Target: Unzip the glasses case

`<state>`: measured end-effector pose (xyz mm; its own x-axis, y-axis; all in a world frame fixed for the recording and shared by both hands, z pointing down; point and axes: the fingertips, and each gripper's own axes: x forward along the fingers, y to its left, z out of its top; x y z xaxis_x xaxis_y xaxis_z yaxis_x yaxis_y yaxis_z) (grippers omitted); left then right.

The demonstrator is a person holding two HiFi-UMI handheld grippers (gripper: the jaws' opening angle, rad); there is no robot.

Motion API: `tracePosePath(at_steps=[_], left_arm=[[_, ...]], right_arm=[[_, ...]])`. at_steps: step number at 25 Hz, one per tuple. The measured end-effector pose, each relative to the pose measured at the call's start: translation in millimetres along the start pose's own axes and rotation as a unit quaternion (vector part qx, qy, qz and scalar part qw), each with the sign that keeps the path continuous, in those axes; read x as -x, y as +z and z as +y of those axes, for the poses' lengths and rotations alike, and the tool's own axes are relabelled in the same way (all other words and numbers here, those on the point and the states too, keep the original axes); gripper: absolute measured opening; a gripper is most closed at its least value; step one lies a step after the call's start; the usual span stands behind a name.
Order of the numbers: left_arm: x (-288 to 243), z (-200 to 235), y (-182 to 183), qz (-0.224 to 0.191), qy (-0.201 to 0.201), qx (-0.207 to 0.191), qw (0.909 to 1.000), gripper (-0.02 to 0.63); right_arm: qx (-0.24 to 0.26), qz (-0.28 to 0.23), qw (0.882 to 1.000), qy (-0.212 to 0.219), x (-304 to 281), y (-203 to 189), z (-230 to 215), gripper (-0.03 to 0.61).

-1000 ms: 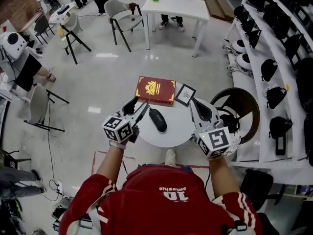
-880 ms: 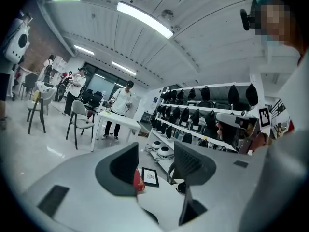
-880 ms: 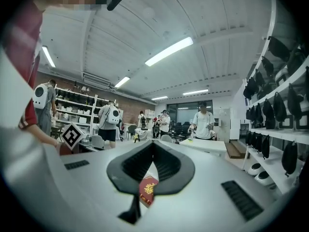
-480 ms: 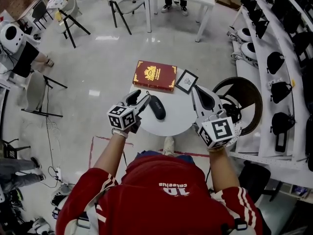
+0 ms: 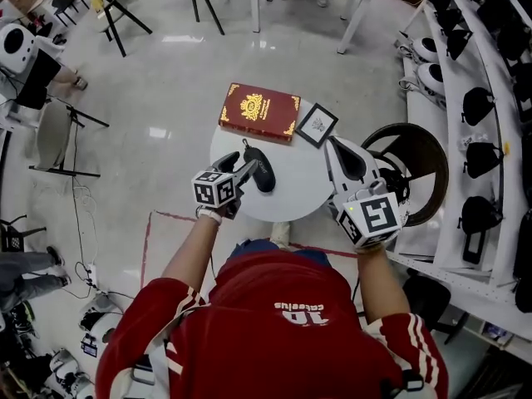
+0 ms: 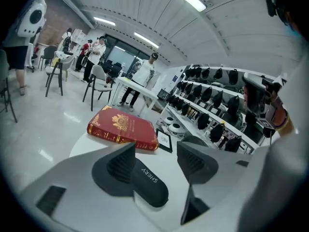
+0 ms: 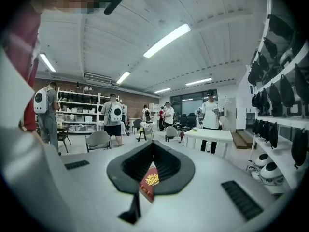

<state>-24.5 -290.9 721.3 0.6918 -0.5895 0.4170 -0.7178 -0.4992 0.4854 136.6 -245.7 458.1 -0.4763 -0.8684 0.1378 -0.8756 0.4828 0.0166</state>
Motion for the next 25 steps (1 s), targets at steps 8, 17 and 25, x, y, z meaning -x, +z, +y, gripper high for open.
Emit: tracePosePath(at_steps=[8,17,25], left_arm=[[-31.7,44.3,-62.4,0.041,0.048,0.098,0.9931,0.264],[-61.1,61.8,-105.3,0.069,0.061,0.165,0.9819,0.296],[-83.1,53.1,-103.9,0.078,0.061,0.181,0.9785,0.303]], right_arm=[[-0.007,0.017,1.000,0.022,-18.0,-24.4,-13.6,0.009],[-0.003,0.042,0.998,0.047,-28.9,-43.4,-19.3,0.009],[-0.011,0.050,0.997,0.052,-32.9,-51.7,-30.8,0.009]])
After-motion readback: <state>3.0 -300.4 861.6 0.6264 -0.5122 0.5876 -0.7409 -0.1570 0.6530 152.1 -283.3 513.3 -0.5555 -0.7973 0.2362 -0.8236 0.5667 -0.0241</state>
